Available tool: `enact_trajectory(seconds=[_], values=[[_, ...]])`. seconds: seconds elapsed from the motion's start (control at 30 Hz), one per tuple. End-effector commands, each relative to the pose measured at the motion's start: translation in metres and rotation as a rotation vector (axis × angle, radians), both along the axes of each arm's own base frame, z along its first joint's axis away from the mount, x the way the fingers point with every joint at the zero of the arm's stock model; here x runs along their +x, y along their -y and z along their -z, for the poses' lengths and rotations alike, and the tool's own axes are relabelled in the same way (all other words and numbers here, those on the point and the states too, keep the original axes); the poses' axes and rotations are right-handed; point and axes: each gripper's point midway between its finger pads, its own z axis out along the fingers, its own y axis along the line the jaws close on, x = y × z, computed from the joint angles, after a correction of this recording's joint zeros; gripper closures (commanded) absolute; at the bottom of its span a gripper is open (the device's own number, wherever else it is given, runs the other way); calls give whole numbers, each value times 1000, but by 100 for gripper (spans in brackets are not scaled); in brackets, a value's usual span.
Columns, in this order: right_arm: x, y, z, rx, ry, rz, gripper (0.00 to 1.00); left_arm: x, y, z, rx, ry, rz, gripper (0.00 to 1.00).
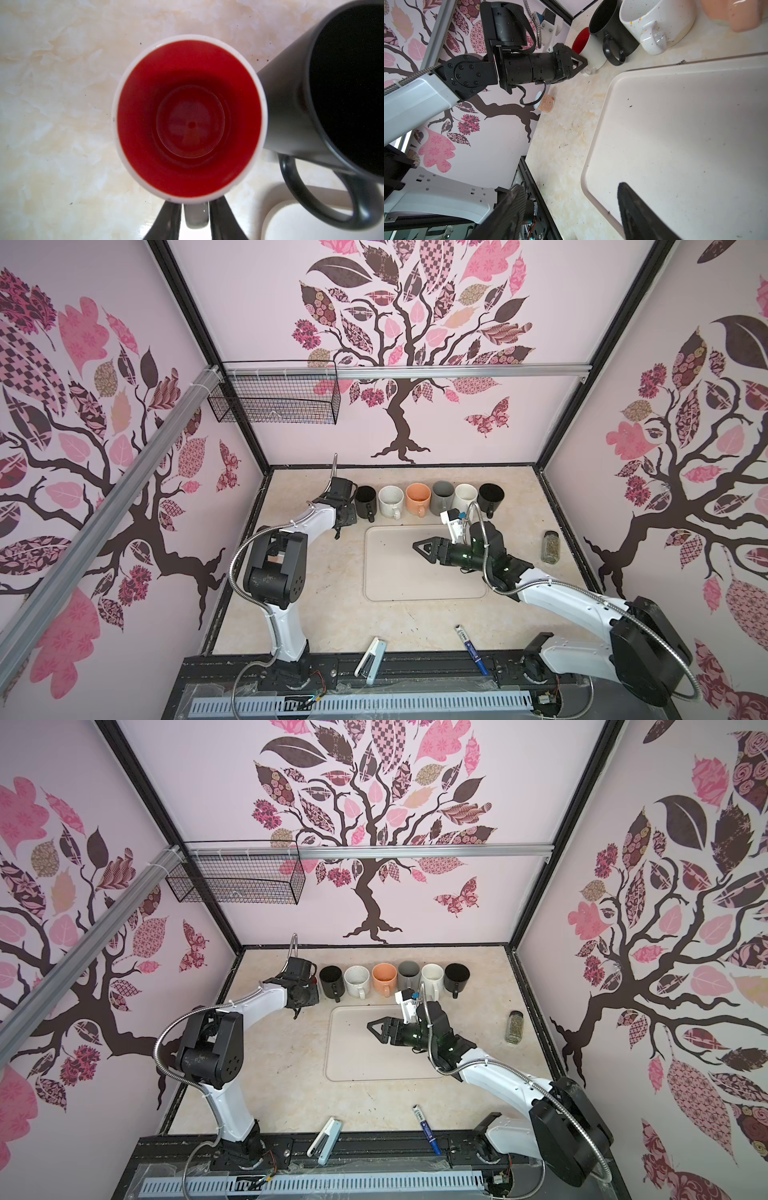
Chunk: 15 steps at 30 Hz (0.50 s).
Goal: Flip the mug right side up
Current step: 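Open left gripper and lift it off the white mug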
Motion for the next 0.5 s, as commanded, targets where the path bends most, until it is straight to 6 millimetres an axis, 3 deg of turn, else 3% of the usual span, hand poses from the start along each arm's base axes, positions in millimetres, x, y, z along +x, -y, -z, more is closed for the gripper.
enact_trajectory(seconds=[0.0,0.27,0.47], values=[[1,1,-3,13,9,5,27,-1,-1,-4,10,30,-6,71],[-2,7,-18,20,39,20,27,-18,-1,-25,37,64,2,46],[-1,22,-38,-36,113,73,26,-38,10,-78,55,194,27,36]])
